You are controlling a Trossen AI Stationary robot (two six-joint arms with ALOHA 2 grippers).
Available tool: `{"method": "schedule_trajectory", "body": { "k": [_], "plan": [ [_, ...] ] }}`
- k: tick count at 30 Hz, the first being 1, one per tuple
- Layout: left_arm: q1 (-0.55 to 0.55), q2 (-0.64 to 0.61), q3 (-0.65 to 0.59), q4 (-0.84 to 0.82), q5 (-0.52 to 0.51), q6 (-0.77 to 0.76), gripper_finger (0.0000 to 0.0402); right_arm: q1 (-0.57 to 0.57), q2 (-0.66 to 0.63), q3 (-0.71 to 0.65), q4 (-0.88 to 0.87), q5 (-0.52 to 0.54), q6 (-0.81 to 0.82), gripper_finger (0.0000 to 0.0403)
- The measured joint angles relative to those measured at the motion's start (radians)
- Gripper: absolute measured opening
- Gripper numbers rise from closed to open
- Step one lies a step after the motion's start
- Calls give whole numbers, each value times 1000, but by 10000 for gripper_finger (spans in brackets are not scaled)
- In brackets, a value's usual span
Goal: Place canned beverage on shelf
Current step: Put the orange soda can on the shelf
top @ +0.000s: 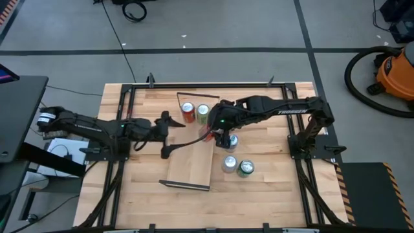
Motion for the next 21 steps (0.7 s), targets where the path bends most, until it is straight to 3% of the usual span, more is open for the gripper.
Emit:
{"method": "schedule_trajectory", "body": {
  "k": [14, 21],
  "plan": [
    [29, 318, 226, -23, -23, -9, 389, 17, 19, 0, 74, 30, -41, 321],
    [29, 386, 286, -55, -23, -15, 378, 23, 19, 0, 79, 34, -49, 321]
  ]
}}
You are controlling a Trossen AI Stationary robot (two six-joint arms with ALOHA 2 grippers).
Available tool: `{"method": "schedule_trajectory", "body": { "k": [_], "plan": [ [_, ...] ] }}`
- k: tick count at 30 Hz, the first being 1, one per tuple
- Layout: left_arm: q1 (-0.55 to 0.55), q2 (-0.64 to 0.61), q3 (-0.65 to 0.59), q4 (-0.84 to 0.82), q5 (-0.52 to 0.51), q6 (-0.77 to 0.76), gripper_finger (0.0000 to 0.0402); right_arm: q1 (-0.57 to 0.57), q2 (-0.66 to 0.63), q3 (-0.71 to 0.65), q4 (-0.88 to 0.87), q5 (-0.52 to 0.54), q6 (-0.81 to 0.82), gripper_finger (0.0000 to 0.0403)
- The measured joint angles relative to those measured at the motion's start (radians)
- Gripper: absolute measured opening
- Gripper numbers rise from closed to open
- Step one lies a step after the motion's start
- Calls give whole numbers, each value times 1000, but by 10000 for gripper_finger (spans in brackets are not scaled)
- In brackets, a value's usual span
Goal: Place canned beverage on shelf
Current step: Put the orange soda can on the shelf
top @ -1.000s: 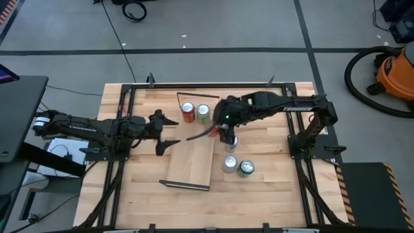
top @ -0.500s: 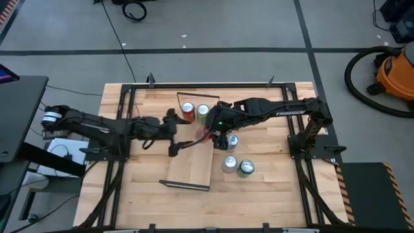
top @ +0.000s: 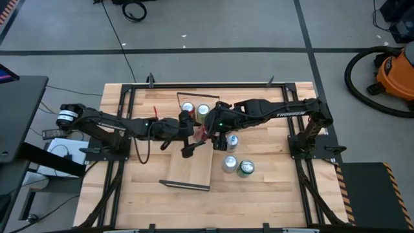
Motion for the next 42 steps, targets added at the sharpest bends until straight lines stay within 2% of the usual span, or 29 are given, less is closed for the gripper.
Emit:
{"method": "schedule_trajectory", "body": {
  "k": [8, 12, 17, 22, 29, 42],
  "plan": [
    [0, 0, 1, -2, 0, -7, 291, 6, 0, 0, -3, -2, -4, 321],
    [0, 0, 1, -7, 0, -13, 291, 6, 0, 0, 0, -8, -5, 325],
    [0, 1, -5, -14, 1, -7, 291, 5, -6, 1, 40, -28, -4, 361],
    [-1, 2, -45, 11, -22, -6, 291, 19, -49, 2, 29, 32, -3, 389],
    [-15, -26, -136, 102, -29, -11, 291, 45, -89, 2, -12, 136, 12, 386],
    [-1, -119, -453, 453, -33, 1, 292, 78, -101, -115, 19, 220, 24, 385]
  ]
}}
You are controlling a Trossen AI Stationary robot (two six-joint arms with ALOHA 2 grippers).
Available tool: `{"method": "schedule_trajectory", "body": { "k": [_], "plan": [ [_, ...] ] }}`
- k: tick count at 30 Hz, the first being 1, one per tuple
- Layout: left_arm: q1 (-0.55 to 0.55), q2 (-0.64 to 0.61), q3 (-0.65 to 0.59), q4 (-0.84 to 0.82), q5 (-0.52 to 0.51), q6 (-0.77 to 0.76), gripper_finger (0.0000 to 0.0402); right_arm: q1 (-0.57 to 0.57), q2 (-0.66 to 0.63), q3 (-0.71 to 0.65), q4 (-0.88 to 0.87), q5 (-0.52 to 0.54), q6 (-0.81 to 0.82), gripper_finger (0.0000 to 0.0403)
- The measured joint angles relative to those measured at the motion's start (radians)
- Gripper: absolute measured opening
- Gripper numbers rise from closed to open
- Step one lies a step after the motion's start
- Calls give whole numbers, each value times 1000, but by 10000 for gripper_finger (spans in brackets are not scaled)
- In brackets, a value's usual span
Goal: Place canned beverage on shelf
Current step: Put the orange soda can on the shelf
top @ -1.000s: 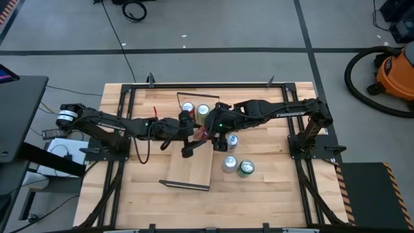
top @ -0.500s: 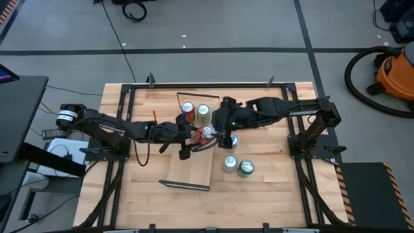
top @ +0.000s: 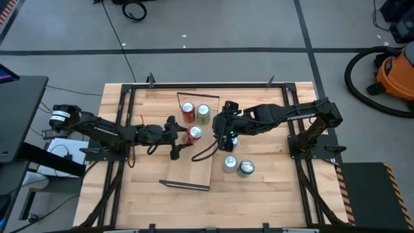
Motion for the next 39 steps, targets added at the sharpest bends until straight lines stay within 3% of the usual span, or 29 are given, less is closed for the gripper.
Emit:
{"method": "schedule_trajectory", "body": {
  "k": [8, 11, 16, 27, 32, 39],
  "plan": [
    [40, -4, -173, 286, 2, 83, 293, -3, -94, -171, 127, 22, 22, 385],
    [82, -5, -245, 429, 36, 90, 293, -3, -149, -258, 206, 18, 25, 385],
    [168, -4, -314, 523, 153, 80, 293, -3, -229, -386, 336, -4, 19, 385],
    [368, 15, -322, 536, 525, 67, 293, -3, -320, -500, 439, -7, 21, 385],
    [400, 22, -322, 556, 559, 41, 293, -3, -318, -513, 449, -11, 19, 385],
    [361, 79, -322, 633, 553, 2, 293, -3, -312, -514, 476, -10, -13, 385]
  ]
}}
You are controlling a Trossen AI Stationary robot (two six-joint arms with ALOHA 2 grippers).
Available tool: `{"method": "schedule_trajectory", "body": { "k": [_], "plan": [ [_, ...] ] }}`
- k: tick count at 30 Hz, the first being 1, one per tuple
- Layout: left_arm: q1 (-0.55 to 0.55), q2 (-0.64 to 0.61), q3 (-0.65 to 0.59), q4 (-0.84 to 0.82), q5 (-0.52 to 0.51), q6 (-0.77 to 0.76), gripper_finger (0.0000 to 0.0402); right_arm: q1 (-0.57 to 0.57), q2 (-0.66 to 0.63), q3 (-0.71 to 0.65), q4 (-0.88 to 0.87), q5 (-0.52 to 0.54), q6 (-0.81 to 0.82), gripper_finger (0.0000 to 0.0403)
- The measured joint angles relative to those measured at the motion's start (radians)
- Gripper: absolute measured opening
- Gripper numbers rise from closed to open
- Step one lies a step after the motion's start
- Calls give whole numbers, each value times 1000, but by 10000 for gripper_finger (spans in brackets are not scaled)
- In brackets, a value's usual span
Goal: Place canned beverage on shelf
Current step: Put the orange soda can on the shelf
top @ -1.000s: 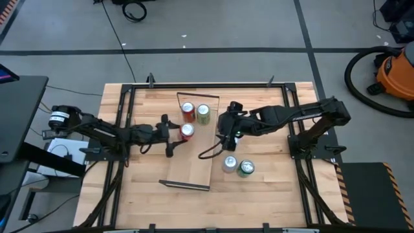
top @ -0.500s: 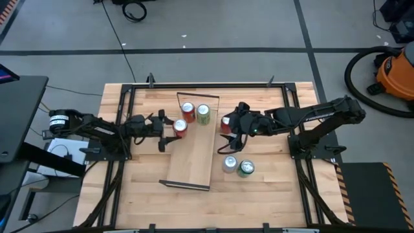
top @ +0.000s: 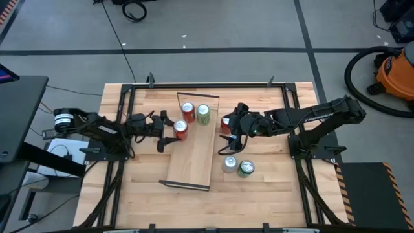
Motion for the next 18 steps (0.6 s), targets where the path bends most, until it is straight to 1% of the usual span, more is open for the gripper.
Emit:
{"method": "schedule_trajectory", "body": {
  "k": [4, 7, 10, 13, 18],
  "plan": [
    [-40, 53, 1, 48, -84, -4, 293, 0, 0, 0, 11, 0, -12, 385],
    [-59, 97, 1, 122, -145, 1, 293, 0, 0, 0, 17, 0, -14, 385],
    [-59, 140, 1, 142, -159, 13, 293, 0, 0, 0, 25, 0, -14, 385],
    [-56, 180, 2, 208, -163, 18, 293, 0, 0, 0, 25, 0, -14, 385],
    [-52, 254, 1, 232, -162, 17, 293, 0, 0, 0, 31, -1, -19, 385]
  ]
}}
